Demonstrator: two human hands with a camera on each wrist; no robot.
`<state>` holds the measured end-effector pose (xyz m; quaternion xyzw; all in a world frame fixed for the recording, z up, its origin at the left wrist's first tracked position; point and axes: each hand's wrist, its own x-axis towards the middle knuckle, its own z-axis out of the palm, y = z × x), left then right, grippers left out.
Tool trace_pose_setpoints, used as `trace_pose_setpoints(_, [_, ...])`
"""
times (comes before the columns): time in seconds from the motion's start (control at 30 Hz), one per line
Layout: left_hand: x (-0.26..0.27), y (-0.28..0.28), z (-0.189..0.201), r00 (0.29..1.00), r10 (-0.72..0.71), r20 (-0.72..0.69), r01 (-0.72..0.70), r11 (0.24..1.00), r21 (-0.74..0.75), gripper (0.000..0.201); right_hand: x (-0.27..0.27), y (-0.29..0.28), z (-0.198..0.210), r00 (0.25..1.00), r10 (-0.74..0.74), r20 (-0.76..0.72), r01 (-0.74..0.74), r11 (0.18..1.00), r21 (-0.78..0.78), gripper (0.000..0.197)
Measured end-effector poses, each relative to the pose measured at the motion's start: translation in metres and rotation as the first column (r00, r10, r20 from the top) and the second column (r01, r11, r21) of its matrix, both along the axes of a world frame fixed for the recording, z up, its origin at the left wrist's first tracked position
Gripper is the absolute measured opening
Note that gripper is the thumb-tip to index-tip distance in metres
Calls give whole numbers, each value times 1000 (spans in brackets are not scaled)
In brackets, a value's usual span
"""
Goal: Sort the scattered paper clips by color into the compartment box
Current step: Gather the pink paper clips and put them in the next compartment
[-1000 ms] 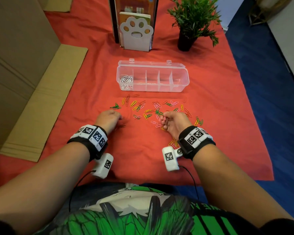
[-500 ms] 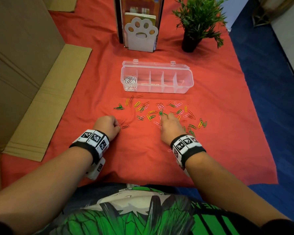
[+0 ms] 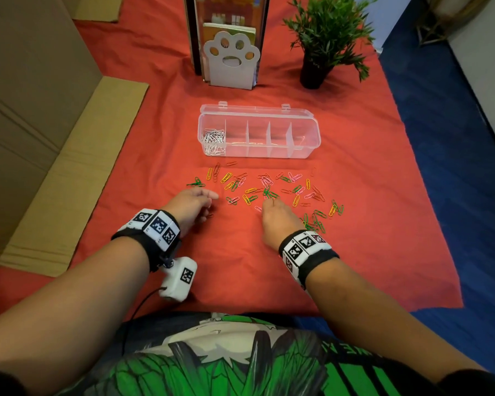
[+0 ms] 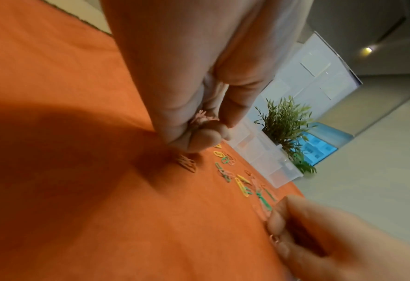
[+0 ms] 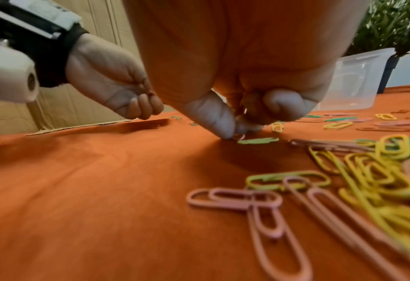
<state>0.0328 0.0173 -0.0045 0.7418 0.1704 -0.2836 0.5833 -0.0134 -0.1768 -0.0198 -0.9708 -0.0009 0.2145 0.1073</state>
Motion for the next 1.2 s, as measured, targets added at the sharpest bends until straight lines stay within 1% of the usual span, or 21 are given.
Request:
trace_pose_setpoints(0.1, [-1, -10, 10, 983, 98, -152, -128, 971, -203, 27, -7, 2, 0, 999, 10, 33, -10, 1000, -22, 35])
trace_pose_setpoints(0.17, [0, -13, 13, 963, 136, -234, -203, 934, -293, 26, -9, -1, 0, 999, -7, 53, 7, 1000, -4, 32])
trace_pose_setpoints(0.23, [1, -18, 14, 945, 150, -290, -248, 907, -340, 23, -4, -7, 0, 992, -108, 67, 98, 986, 137, 21])
trace_pose_setpoints(0.27, [2, -21, 14, 939, 153, -309, -262, 900, -350, 22, -1, -11, 2, 982, -187, 42, 172, 956, 239, 14])
trace_pose_setpoints(0.3, [3, -23, 14, 934, 157, -321, -273, 894, -356, 22, 4, -15, 4, 964, -266, -10, 254, 907, 337, 15])
trace_pose_setpoints(0.37, [4, -28, 12, 942, 157, -297, -263, 896, -359, 22, 12, -23, 9, 891, -428, -149, 440, 738, 512, 26])
trace_pose_setpoints(0.43, [6, -33, 7, 965, 136, -223, -202, 929, -310, 24, 17, -28, 16, 792, -534, -296, 577, 494, 651, 28])
trace_pose_setpoints(0.47, [6, -35, 3, 978, 111, -176, -155, 954, -257, 25, 18, -30, 19, 731, -559, -391, 631, 337, 699, 29])
trace_pose_setpoints(0.5, [7, -36, -2, 991, 75, -114, -95, 979, -179, 25, 18, -31, 23, 670, -561, -485, 668, 172, 724, 28])
trace_pose_setpoints(0.53, [8, -37, -6, 999, 15, -31, -17, 998, -61, 23, 19, -31, 24, 620, -554, -555, 686, 41, 726, 25])
trace_pose_setpoints(0.57, [10, -37, -9, 995, -71, 64, 65, 994, 90, 19, 21, -31, 24, 597, -549, -585, 696, -10, 718, 23])
trace_pose_setpoints(0.6, [11, -38, -11, 973, -175, 152, 134, 960, 244, 14, 22, -31, 21, 601, -562, -568, 701, 29, 713, 22])
trace_pose_setpoints(0.63, [11, -39, -11, 935, -279, 219, 183, 908, 376, 9, 25, -30, 17, 649, -577, -496, 696, 188, 693, 22])
trace_pose_setpoints(0.67, [10, -40, -10, 888, -379, 260, 215, 843, 493, 9, 27, -29, 15, 731, -572, -373, 653, 427, 625, 22])
trace_pose_setpoints(0.7, [10, -41, -11, 834, -471, 289, 235, 775, 586, 15, 29, -28, 12, 815, -528, -240, 570, 654, 497, 20])
trace_pose_setpoints(0.73, [10, -41, -12, 787, -539, 301, 241, 717, 654, 19, 30, -25, 9, 876, -466, -128, 479, 801, 358, 18])
trace_pose_setpoints(0.77, [10, -42, -14, 754, -583, 304, 242, 677, 695, 22, 30, -23, 6, 911, -409, -53, 409, 878, 250, 20])
trace_pose_setpoints(0.87, [9, -43, -17, 717, -634, 289, 257, 627, 736, 19, 30, -17, -8, 945, -321, 57, 315, 944, 101, 27])
trace_pose_setpoints(0.97, [6, -42, -18, 684, -669, 291, 272, 604, 749, 18, 31, -13, -15, 945, -309, 110, 302, 950, 76, 34])
trace_pose_setpoints(1.07, [5, -39, -21, 706, -625, 333, 259, 666, 700, 14, 33, -9, -13, 950, -285, 125, 281, 959, 46, 37])
trace_pose_setpoints(1.2, [5, -35, -22, 806, -452, 381, 191, 809, 556, 8, 35, -9, -6, 975, -210, 74, 209, 978, 24, 36])
